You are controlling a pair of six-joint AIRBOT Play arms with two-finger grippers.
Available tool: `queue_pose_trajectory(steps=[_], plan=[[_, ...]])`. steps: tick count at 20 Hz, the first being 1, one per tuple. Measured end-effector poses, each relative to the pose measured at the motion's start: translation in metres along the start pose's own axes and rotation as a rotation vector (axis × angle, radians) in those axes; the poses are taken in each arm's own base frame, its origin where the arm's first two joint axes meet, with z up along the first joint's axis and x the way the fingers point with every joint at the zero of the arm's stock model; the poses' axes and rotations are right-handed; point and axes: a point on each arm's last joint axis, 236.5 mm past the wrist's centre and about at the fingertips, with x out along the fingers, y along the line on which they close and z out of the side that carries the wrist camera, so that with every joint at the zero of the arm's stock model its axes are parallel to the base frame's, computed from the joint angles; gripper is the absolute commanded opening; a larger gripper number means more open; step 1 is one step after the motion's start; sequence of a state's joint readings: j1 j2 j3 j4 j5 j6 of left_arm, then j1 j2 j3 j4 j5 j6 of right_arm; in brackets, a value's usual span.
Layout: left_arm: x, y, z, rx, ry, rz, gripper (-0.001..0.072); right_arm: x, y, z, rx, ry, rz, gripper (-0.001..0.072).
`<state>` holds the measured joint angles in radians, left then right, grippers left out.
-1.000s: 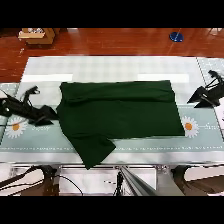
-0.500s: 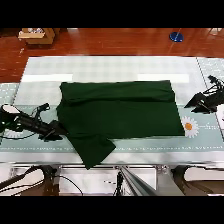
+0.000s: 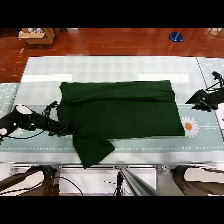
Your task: Fold the shirts.
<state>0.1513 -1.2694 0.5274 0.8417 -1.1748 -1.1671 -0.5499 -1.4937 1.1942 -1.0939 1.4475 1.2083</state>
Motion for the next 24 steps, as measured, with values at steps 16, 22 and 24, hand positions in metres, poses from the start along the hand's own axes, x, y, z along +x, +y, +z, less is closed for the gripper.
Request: queue_pose_trajectory(steps=[16, 22, 24], plan=[[0.004, -0.012, -0.010, 0.022, 0.040, -0.024, 0.0034, 0.042, -0.052, -0.101, 0.244, 0.206, 0.086, 0.0520], [0.003, -0.019, -0.008, 0.029, 0.032, -0.055, 0.0034, 0.070, -0.039, -0.118, 0.236, 0.254, 0.082, 0.0085], [0.003, -0.023, -0.006, 0.036, 0.026, -0.072, 0.0034, 0.075, -0.033, -0.118, 0.238, 0.256, 0.088, 0.0031]])
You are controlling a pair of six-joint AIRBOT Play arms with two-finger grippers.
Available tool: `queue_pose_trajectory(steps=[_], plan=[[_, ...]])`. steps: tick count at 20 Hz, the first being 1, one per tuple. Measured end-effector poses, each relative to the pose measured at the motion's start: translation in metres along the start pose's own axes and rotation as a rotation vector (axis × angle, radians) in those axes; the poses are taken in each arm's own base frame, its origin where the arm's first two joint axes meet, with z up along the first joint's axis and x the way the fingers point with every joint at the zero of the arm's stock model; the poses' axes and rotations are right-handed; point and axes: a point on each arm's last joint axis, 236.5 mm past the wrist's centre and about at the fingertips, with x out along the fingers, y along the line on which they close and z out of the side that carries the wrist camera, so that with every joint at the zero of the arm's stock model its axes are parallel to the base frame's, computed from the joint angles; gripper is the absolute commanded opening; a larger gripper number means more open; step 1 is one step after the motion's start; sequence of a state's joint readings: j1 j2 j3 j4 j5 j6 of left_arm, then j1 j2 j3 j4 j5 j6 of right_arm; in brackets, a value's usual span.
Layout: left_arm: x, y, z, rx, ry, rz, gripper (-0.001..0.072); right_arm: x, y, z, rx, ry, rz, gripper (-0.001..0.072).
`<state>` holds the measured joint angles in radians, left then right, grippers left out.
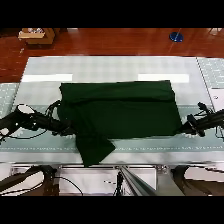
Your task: Fold the shirts.
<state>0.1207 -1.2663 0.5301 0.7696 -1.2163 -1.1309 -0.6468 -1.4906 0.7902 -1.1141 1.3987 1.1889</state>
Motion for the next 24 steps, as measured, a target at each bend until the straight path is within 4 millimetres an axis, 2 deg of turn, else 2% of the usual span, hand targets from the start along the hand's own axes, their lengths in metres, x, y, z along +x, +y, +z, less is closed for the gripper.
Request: queue_pose_trajectory(steps=[3, 5, 10, 13, 16, 19, 24], plan=[[-0.006, -0.010, 0.007, 0.035, -0.029, -0.019, 0.0033, -0.003, 0.016, 0.001, -0.041, -0.023, 0.037, 0.0031], [-0.019, -0.025, 0.019, 0.085, -0.082, -0.035, 0.0033, -0.019, 0.048, 0.001, -0.112, -0.074, 0.122, 0.0031], [-0.076, -0.082, 0.057, 0.269, -0.285, -0.052, 0.0034, -0.086, 0.118, 0.024, -0.297, -0.360, 0.223, 0.0031], [-0.107, -0.107, 0.080, 0.343, -0.402, -0.042, 0.0034, -0.127, 0.144, 0.044, -0.339, -0.529, 0.244, 0.0030], [-0.126, -0.115, 0.101, 0.366, -0.501, -0.021, 0.0034, -0.157, 0.160, 0.062, -0.355, -0.641, 0.252, 0.0029], [-0.130, -0.110, 0.121, 0.345, -0.551, -0.005, 0.0033, -0.161, 0.173, 0.080, -0.371, -0.676, 0.249, 0.0029], [-0.133, -0.091, 0.158, 0.291, -0.612, 0.027, 0.0033, -0.140, 0.184, 0.133, -0.360, -0.708, 0.204, 0.0029]])
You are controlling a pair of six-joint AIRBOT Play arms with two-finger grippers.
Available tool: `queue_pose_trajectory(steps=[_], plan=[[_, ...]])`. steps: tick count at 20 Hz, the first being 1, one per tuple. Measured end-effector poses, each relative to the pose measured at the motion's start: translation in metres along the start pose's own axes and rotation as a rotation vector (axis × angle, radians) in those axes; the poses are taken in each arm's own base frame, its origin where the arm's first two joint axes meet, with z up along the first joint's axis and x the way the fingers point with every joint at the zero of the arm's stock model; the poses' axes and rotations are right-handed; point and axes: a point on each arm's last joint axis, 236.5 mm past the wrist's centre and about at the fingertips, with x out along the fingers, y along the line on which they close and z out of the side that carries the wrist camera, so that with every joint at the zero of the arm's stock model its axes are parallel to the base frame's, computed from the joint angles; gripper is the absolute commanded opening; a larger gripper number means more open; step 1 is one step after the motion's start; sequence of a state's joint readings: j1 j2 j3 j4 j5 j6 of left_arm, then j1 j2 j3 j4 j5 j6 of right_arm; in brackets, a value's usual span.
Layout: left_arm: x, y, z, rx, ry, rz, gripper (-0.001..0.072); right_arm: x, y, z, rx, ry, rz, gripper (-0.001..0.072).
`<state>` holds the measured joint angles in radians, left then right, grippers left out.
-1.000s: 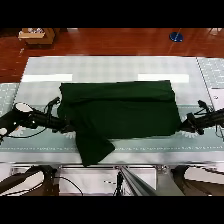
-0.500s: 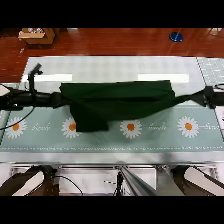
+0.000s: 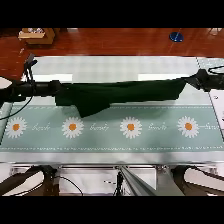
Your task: Fold the shirts.
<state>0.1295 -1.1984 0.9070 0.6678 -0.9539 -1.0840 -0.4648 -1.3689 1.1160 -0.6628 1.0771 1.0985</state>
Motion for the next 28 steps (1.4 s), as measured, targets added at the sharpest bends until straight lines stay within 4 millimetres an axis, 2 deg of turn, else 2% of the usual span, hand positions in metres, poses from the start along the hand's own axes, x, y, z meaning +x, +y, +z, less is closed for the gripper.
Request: queue_pose_trajectory(steps=[6, 11, 14, 15, 16, 17, 18, 20, 21, 24, 25, 26, 28], plan=[[0.020, 0.028, 0.042, -0.028, -0.032, 0.030, 0.0033, 0.057, -0.025, 0.013, 0.018, 0.021, -0.042, 0.0029], [0.051, 0.058, 0.049, -0.069, 0.016, 0.041, 0.0034, 0.098, -0.037, 0.002, -0.015, 0.061, -0.089, 0.0029], [0.065, 0.075, 0.049, -0.086, 0.035, 0.050, 0.0042, 0.113, -0.049, -0.011, -0.056, 0.106, -0.147, 0.0031], [0.069, 0.080, 0.049, -0.093, 0.038, 0.054, 0.0121, 0.115, -0.054, -0.013, -0.067, 0.115, -0.170, 0.0057], [0.073, 0.085, 0.049, -0.097, 0.041, 0.058, 0.0275, 0.116, -0.058, -0.015, -0.074, 0.122, -0.187, 0.0244], [0.075, 0.088, 0.050, -0.098, 0.040, 0.062, 0.0388, 0.117, -0.061, -0.016, -0.078, 0.126, -0.199, 0.0395], [0.077, 0.092, 0.050, -0.101, 0.040, 0.065, 0.0430, 0.116, -0.062, -0.015, -0.080, 0.126, -0.205, 0.0426], [0.074, 0.097, 0.054, -0.105, 0.031, 0.070, 0.0431, 0.111, -0.059, -0.008, -0.090, 0.120, -0.204, 0.0449], [0.070, 0.100, 0.058, -0.106, 0.024, 0.070, 0.0431, 0.104, -0.054, -0.001, -0.096, 0.111, -0.198, 0.0491], [0.046, 0.108, 0.077, -0.113, -0.012, 0.068, 0.0430, 0.075, -0.049, 0.028, -0.100, 0.057, -0.204, 0.0512], [0.038, 0.108, 0.079, -0.117, -0.011, 0.061, 0.0429, 0.065, -0.053, 0.034, -0.086, 0.049, -0.214, 0.0546], [0.031, 0.107, 0.081, -0.115, -0.009, 0.051, 0.0429, 0.055, -0.060, 0.037, -0.068, 0.050, -0.227, 0.0546], [0.020, 0.103, 0.081, -0.112, 0.005, 0.032, 0.0428, 0.043, -0.074, 0.032, -0.011, 0.085, -0.235, 0.0546]])
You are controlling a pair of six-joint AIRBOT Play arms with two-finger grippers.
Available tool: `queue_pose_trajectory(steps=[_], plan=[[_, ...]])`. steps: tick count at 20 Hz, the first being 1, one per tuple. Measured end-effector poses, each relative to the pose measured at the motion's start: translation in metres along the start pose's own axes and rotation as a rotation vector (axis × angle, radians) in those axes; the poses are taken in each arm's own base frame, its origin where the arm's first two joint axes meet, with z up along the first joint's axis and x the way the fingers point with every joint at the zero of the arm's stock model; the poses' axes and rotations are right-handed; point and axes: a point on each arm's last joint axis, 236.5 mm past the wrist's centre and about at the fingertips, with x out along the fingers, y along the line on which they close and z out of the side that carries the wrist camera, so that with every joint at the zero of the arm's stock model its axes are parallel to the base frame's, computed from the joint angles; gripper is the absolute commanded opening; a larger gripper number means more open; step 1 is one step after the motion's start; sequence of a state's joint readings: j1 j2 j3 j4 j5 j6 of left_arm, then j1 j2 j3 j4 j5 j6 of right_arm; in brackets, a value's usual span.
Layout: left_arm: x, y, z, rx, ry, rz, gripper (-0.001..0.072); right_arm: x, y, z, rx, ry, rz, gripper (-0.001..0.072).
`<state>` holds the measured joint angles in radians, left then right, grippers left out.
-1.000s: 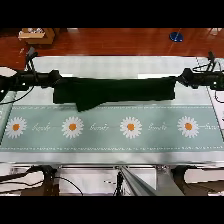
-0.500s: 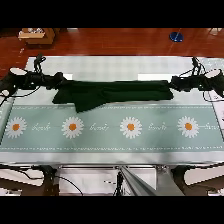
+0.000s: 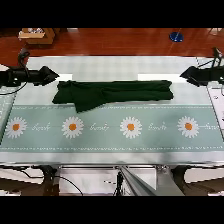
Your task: Fold the shirts.
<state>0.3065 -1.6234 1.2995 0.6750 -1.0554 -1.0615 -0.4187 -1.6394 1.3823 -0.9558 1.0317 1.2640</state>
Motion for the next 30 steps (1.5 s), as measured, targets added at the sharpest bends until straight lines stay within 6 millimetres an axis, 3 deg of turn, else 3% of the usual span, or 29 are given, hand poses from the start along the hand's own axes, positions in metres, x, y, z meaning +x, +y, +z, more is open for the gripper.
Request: queue_pose_trajectory(steps=[4, 11, 12, 13, 14, 15, 17, 19, 22, 26, 30], plan=[[-0.010, -0.005, -0.005, 0.007, 0.030, -0.020, 0.0427, 0.012, -0.018, -0.038, 0.079, 0.176, 0.032, 0.0546], [-0.013, -0.008, -0.010, 0.011, 0.053, -0.035, 0.0427, 0.056, 0.007, -0.065, 0.152, 0.291, 0.151, 0.0526], [-0.013, -0.008, -0.010, 0.011, 0.053, -0.035, 0.0427, 0.062, 0.014, -0.067, 0.149, 0.297, 0.161, 0.0486], [-0.013, -0.009, -0.011, 0.011, 0.056, -0.037, 0.0426, 0.069, 0.021, -0.069, 0.140, 0.301, 0.169, 0.0356], [-0.013, -0.009, -0.011, 0.011, 0.057, -0.037, 0.0422, 0.075, 0.026, -0.071, 0.130, 0.303, 0.166, 0.0170], [-0.013, -0.009, -0.011, 0.011, 0.058, -0.038, 0.0374, 0.081, 0.029, -0.072, 0.118, 0.297, 0.158, 0.0031], [-0.013, -0.010, -0.011, 0.012, 0.058, -0.039, 0.0222, 0.084, 0.042, -0.068, 0.112, 0.280, 0.179, 0.0031], [-0.015, -0.012, -0.013, 0.014, 0.064, -0.044, 0.0033, 0.074, 0.055, -0.057, 0.084, 0.248, 0.203, 0.0030], [-0.019, -0.028, -0.013, 0.028, 0.065, -0.073, 0.0034, 0.037, 0.073, -0.033, 0.021, 0.176, 0.228, 0.0029], [-0.006, -0.072, -0.029, 0.060, 0.118, -0.126, 0.0034, -0.024, 0.092, -0.009, -0.063, 0.063, 0.226, 0.0030], [0.026, -0.135, -0.068, 0.133, 0.224, -0.186, 0.0034, -0.074, 0.104, -0.013, -0.158, 0.034, 0.185, 0.0030]])
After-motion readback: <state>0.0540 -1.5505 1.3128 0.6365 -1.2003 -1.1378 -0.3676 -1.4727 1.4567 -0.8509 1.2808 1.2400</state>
